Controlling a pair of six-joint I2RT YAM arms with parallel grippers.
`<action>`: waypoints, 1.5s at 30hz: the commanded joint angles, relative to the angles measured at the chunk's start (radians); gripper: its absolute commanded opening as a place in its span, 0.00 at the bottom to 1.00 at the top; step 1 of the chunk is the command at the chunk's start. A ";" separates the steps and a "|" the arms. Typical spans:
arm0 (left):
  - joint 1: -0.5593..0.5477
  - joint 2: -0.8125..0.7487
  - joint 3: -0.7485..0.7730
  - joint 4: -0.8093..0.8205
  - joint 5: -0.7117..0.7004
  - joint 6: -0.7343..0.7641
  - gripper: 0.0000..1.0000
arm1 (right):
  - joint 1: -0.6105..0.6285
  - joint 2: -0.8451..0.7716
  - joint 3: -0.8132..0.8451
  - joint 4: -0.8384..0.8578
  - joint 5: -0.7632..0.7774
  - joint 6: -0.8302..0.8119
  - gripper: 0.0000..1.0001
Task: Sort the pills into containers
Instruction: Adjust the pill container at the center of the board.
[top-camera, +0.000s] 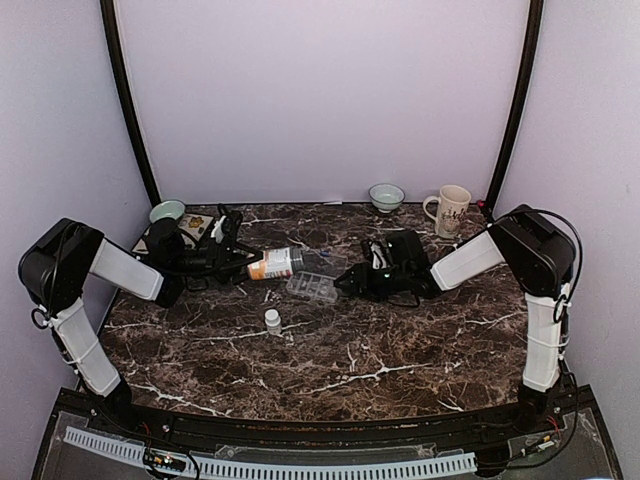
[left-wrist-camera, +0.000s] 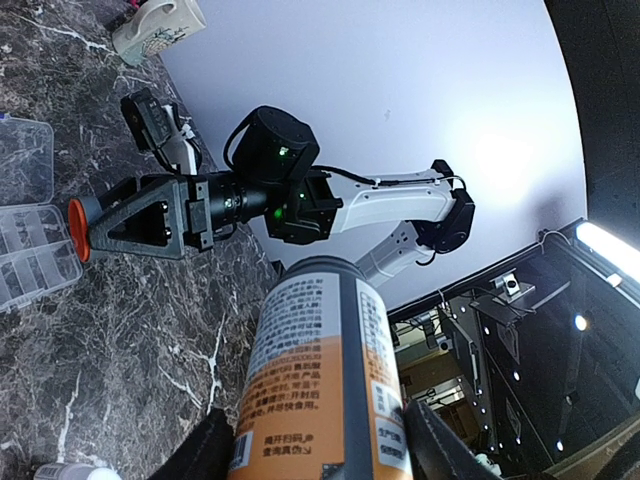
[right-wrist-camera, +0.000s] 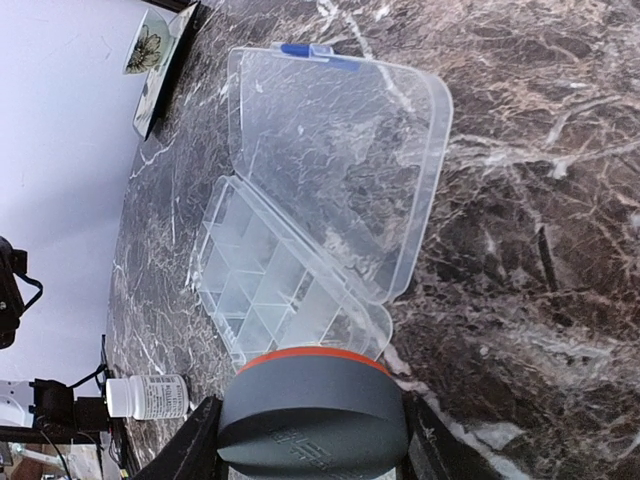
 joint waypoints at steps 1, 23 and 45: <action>0.020 0.004 -0.030 0.069 -0.006 0.021 0.06 | 0.025 -0.042 -0.010 0.053 -0.011 0.022 0.29; 0.074 0.036 -0.113 0.145 -0.024 0.012 0.05 | 0.102 -0.004 0.018 0.065 -0.028 0.037 0.28; 0.093 0.028 -0.121 0.098 -0.028 0.043 0.05 | 0.114 -0.080 -0.109 0.040 0.018 -0.023 0.29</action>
